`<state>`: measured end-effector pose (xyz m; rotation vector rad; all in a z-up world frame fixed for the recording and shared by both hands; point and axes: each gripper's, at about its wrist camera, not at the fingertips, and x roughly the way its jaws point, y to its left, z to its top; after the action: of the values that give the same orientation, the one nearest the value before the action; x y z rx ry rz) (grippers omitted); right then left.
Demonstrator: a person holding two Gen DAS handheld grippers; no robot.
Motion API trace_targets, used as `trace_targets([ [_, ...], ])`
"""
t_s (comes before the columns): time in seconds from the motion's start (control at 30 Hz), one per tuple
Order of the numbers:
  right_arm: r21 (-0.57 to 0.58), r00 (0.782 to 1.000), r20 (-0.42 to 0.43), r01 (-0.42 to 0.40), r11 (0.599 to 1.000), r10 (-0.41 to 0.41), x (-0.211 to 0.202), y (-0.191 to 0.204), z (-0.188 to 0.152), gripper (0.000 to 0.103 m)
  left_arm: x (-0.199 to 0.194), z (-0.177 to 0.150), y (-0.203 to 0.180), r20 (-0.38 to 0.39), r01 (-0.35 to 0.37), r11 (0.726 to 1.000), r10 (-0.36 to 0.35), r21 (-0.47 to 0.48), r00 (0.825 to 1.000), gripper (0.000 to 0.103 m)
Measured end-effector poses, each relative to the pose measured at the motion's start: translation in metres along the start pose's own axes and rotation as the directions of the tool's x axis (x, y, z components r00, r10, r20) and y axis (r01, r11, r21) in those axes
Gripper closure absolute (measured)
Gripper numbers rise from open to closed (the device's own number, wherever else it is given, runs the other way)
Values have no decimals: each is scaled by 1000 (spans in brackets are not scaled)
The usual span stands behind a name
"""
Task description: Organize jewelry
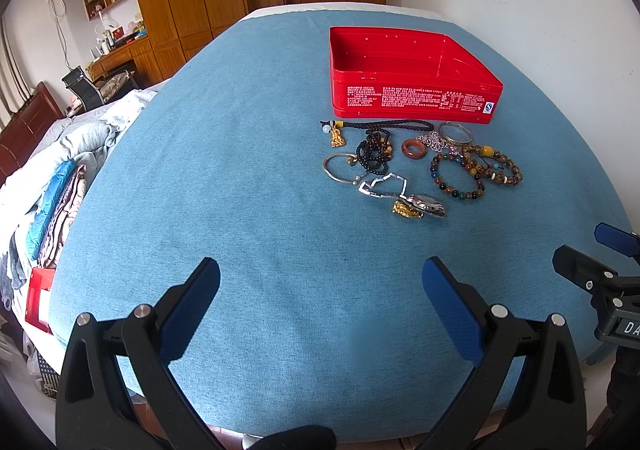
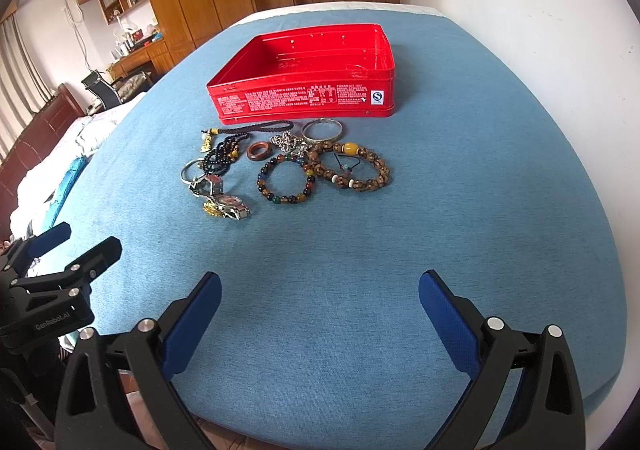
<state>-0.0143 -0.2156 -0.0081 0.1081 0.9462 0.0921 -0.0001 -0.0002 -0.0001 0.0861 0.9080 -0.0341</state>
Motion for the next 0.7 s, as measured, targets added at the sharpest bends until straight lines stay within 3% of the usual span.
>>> trace_targets([
  [0.7, -7, 1000, 1, 2, 1000, -2, 1, 5, 0, 4, 2, -1, 1, 1, -1, 1000, 1, 0, 1000, 3],
])
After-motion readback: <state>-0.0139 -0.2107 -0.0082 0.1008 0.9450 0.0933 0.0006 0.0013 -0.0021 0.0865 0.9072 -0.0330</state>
